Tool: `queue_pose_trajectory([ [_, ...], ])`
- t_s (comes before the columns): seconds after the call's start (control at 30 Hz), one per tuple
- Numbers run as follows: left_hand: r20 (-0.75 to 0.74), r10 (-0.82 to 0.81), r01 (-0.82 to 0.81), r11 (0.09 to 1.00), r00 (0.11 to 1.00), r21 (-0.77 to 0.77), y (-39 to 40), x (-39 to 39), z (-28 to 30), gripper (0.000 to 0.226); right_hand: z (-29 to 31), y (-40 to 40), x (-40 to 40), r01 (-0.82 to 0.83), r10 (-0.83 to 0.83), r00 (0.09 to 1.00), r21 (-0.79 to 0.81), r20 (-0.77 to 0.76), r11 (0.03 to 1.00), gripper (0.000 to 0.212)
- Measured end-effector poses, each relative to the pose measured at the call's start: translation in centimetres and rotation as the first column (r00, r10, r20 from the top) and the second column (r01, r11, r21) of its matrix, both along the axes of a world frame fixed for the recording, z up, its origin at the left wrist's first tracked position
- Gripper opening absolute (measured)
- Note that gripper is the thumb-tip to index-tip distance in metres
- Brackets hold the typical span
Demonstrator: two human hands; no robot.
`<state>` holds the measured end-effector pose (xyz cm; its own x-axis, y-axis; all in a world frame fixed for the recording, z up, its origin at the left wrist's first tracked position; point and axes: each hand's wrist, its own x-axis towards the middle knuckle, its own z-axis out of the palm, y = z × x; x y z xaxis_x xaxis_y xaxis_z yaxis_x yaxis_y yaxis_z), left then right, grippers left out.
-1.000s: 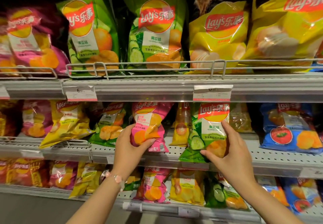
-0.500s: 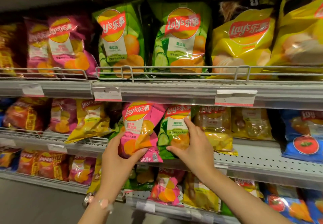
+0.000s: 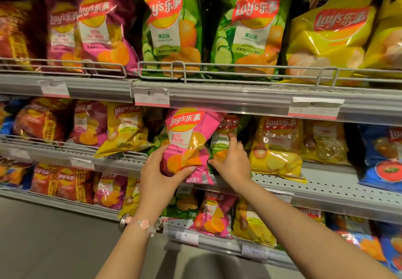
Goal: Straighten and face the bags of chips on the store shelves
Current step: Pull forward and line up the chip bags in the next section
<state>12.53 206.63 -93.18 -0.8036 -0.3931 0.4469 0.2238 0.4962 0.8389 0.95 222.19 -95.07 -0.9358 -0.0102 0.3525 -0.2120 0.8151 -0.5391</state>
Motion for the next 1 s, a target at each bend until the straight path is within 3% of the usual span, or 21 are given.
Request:
queue_pose_trajectory([
  [0.23,-0.001,-0.023,0.023,1.000,1.000,0.021,-0.4,-0.2,0.0,0.084,1.4,1.7,-1.2,-0.171,0.205,0.955,-0.168,0.216,0.971,0.094],
  [0.3,-0.004,-0.037,0.037,0.999,0.999,0.021,-0.2,-0.3,0.0,0.078,1.6,1.8,-0.6,-0.144,0.160,0.981,-0.136,0.113,0.980,0.082],
  [0.37,-0.005,-0.029,0.029,1.000,1.000,0.007,0.0,-0.4,0.1,0.074,2.1,1.3,1.2,-0.152,0.137,0.987,-0.205,-0.086,0.967,0.069],
  [0.43,-0.003,-0.006,0.006,0.999,1.000,-0.032,0.1,-0.6,-0.1,0.075,3.1,0.1,3.5,-0.293,0.255,0.956,-0.416,-0.146,0.861,0.068],
  [0.47,-0.003,0.012,-0.012,0.998,1.000,-0.057,0.2,-0.7,-0.3,0.076,3.7,-0.6,4.6,-0.362,0.360,0.926,-0.546,-0.115,0.755,0.072],
  [0.53,-0.007,0.065,-0.066,0.992,0.998,-0.108,0.3,-0.8,-0.7,0.078,4.4,-1.9,5.6,-0.382,0.534,0.844,-0.746,-0.042,0.545,0.087],
  [0.57,-0.010,0.087,-0.087,0.989,0.996,-0.122,0.3,-0.9,-1.0,0.078,4.5,-2.3,5.7,-0.361,0.566,0.825,-0.780,-0.012,0.511,0.095],
  [0.77,-0.032,0.111,-0.115,0.981,0.993,-0.159,0.5,-0.7,-1.2,0.080,4.1,-3.2,5.5,-0.319,0.527,0.850,-0.785,0.012,0.531,0.110],
  [0.9,0.100,-0.043,0.060,0.982,0.994,-0.179,-0.3,0.5,0.2,0.096,4.3,-2.6,5.7,-0.316,0.502,0.865,-0.770,0.005,0.553,0.105],
  [1.0,0.135,-0.088,0.108,0.982,0.987,-0.155,-2.6,1.3,2.0,0.090,4.9,-2.0,5.5,-0.292,0.451,0.893,-0.762,0.000,0.578,0.099],
])
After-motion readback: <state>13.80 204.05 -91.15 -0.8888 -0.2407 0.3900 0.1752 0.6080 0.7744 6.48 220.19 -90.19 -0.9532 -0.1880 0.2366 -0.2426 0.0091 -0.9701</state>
